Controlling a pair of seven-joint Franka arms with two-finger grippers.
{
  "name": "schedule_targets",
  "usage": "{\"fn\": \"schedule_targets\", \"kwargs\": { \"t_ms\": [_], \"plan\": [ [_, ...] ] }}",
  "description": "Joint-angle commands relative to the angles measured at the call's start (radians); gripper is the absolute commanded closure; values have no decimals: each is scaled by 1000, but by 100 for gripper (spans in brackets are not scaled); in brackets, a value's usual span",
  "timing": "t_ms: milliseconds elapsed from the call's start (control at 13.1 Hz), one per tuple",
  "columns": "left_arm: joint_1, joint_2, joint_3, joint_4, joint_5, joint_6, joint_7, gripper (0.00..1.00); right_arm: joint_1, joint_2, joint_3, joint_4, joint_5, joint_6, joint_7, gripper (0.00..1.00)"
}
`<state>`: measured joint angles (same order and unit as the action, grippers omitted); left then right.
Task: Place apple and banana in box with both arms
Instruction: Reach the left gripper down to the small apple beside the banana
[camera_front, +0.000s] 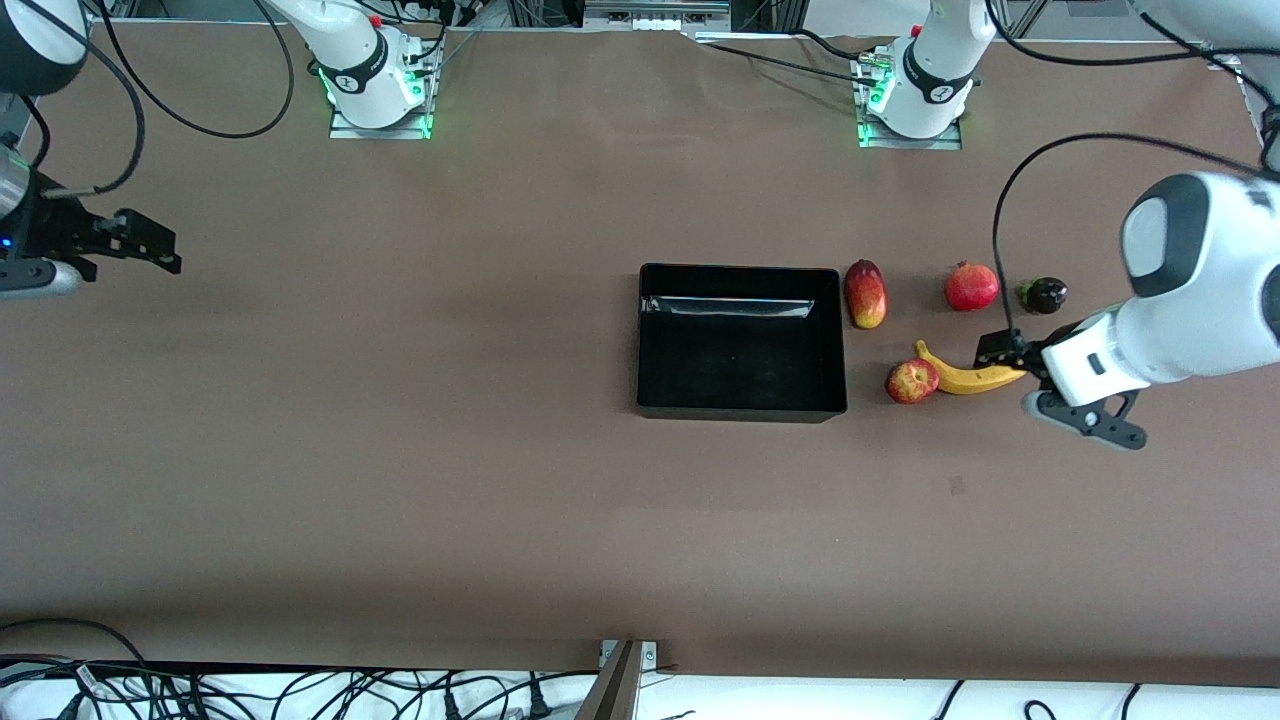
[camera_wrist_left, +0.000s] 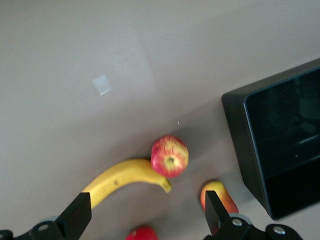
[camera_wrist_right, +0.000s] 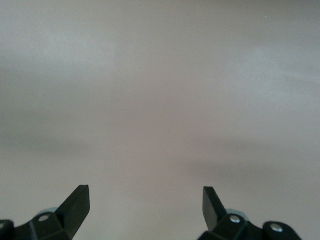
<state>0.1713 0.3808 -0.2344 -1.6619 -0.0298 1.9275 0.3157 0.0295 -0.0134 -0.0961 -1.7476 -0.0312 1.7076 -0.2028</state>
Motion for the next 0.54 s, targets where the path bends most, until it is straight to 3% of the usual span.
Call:
{"fn": "schedule_targets", "kwargs": {
  "t_ms": [0, 230, 460],
  "plan": [
    [-39, 3, 4, -137, 31, 167, 32, 0, -36, -33, 30, 14, -26, -60, -24, 0],
    [-65, -3, 4, -318, 129, 330, 46, 0, -34, -4, 16, 66, -18, -89, -30, 0],
    [-65, -10, 4, -387, 139, 393, 202, 0, -19, 7, 15, 92, -24, -86, -23, 0]
  ]
}}
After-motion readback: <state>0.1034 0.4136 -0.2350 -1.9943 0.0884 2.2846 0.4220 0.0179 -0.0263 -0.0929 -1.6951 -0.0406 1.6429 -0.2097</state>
